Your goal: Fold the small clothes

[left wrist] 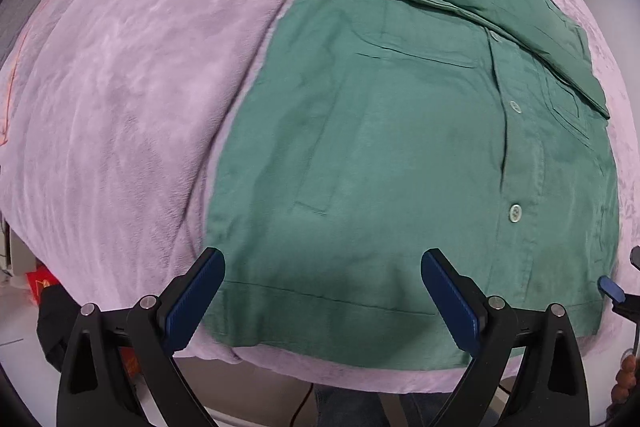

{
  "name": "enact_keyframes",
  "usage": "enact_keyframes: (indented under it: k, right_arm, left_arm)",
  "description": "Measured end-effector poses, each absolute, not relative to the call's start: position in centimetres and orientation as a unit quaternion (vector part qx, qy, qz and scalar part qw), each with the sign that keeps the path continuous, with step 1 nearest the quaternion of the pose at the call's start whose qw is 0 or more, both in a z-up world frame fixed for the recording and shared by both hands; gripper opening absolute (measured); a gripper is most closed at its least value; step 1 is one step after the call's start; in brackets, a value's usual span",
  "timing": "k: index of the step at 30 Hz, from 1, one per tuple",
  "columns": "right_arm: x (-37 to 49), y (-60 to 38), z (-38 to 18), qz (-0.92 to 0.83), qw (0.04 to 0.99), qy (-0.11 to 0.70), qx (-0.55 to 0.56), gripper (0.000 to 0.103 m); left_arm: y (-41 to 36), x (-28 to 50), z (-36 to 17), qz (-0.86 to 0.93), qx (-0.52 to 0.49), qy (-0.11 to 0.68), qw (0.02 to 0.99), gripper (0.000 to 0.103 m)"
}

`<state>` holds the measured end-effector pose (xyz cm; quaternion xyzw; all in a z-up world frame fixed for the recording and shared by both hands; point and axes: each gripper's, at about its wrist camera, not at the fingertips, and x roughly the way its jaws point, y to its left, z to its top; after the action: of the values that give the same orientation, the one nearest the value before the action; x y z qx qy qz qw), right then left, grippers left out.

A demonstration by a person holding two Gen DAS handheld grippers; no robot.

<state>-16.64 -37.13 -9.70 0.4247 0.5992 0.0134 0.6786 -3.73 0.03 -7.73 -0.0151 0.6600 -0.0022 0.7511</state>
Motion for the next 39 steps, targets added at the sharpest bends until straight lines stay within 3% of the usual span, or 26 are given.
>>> enact_keyframes:
  k: [7, 13, 21, 30, 33, 35, 36, 37, 38, 39]
  right_arm:
    - [-19.6, -40.9, -8.8, -0.066, 0.702, 0.574, 0.417, 0.103]
    - [-22.4, -42.3, -11.8, -0.083, 0.666, 0.576, 0.466, 0.103]
    - [-22.6, -37.3, -13.1, 0.025, 0.631, 0.544, 0.552, 0.103]
    - [-21.7, -34.4, -13.5, 0.037, 0.627, 0.53, 0.569, 0.103]
    - [-21.9, -34.6, -13.5, 0.035, 0.626, 0.523, 0.577, 0.103]
    - [-21.9, -34.7, -13.4, 0.032, 0.622, 0.518, 0.587, 0.103]
    - [-22.0, -34.7, -13.4, 0.026, 0.62, 0.515, 0.592, 0.1]
    - [-22.1, -34.8, -13.6, 0.019, 0.616, 0.514, 0.597, 0.093]
    - [-22.2, -34.8, -13.9, 0.013, 0.609, 0.514, 0.603, 0.083]
    - [-22.3, -34.8, -14.3, 0.003, 0.601, 0.519, 0.607, 0.052]
  left_arm:
    - [5.9, -4.4, -10.2, 0.017, -0.048, 0.669, 0.741, 0.099]
    - [7.3, -3.6, -12.8, -0.01, -0.079, 0.683, 0.726, 0.099]
    - [6.0, -4.9, -12.6, -0.093, -0.094, 0.691, 0.71, 0.099]
    - [6.4, -6.2, -14.5, -0.081, -0.123, 0.708, 0.691, 0.096]
    - [6.4, -4.8, -14.1, -0.075, -0.132, 0.699, 0.699, 0.074]
    - [6.9, -4.9, -13.6, -0.078, -0.138, 0.693, 0.703, 0.043]
    - [7.2, -4.9, -13.5, -0.088, -0.152, 0.69, 0.702, 0.036]
    - [7.4, -4.4, -13.3, -0.097, -0.166, 0.688, 0.699, 0.019]
    - [7.5, -4.3, -13.2, -0.106, -0.178, 0.689, 0.695, 0.018]
    - [7.3, -4.3, -12.9, -0.11, -0.179, 0.687, 0.695, 0.018]
